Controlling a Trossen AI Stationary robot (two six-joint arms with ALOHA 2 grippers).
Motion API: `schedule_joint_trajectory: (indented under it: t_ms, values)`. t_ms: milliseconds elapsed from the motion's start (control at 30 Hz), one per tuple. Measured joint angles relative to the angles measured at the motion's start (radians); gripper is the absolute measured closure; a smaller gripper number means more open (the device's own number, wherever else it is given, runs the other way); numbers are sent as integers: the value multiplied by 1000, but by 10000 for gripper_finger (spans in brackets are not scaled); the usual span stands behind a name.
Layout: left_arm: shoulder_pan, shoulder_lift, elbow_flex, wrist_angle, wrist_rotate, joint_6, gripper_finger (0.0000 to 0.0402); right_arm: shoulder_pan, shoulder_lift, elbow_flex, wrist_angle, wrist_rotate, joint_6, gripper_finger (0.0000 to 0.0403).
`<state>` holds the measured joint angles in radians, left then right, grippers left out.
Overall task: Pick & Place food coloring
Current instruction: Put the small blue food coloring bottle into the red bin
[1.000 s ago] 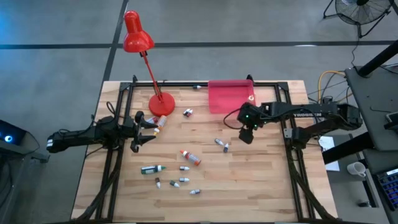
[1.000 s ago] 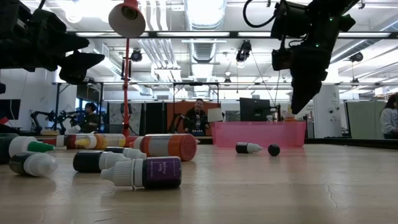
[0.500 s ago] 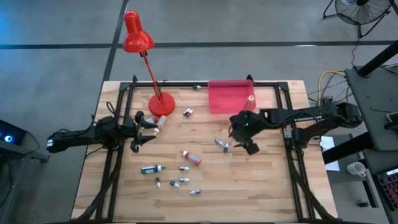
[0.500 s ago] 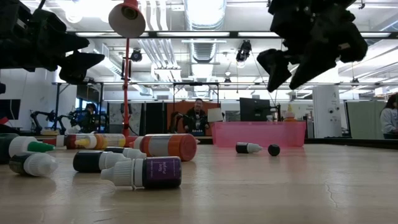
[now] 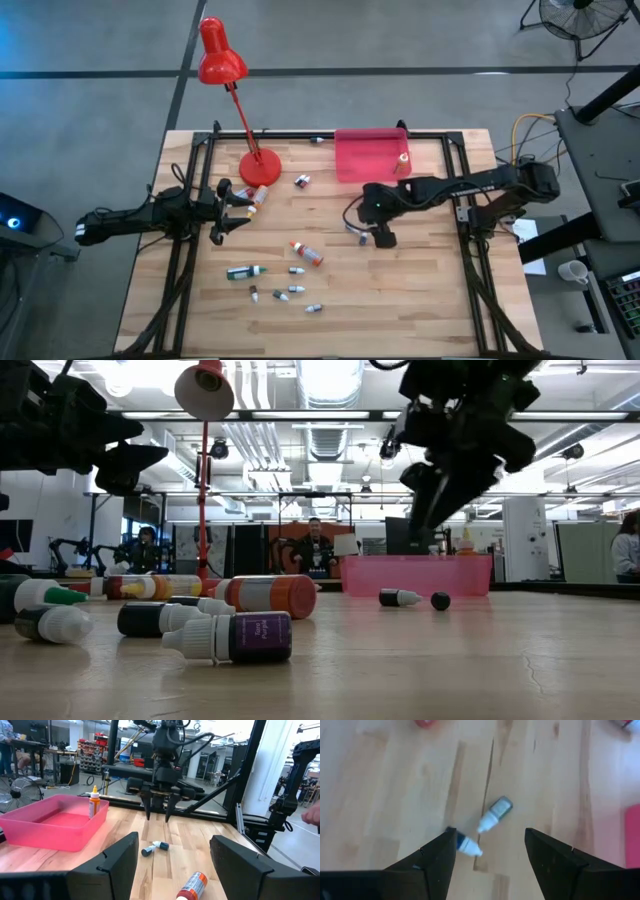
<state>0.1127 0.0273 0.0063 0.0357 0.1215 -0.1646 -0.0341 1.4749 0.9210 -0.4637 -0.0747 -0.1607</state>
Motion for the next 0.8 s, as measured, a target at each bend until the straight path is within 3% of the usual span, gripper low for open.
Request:
schedule_joint_trajectory:
  t_ms: [267,333,500,600,800]
  values:
    - [0,0,0,11,-26,-7,182,1,14,27,-2,-1,-3,174]
    - [0,0,0,59,-28,-127,182,1,12,25,-4,-2,33,174]
    - [0,1,0,213,-35,-677,182,1,11,25,-3,-2,143,174]
    - [0,1,0,299,-59,-900,182,2,11,25,-3,-2,229,174]
    - [0,2,0,348,-178,-925,182,1,13,24,19,-3,362,174]
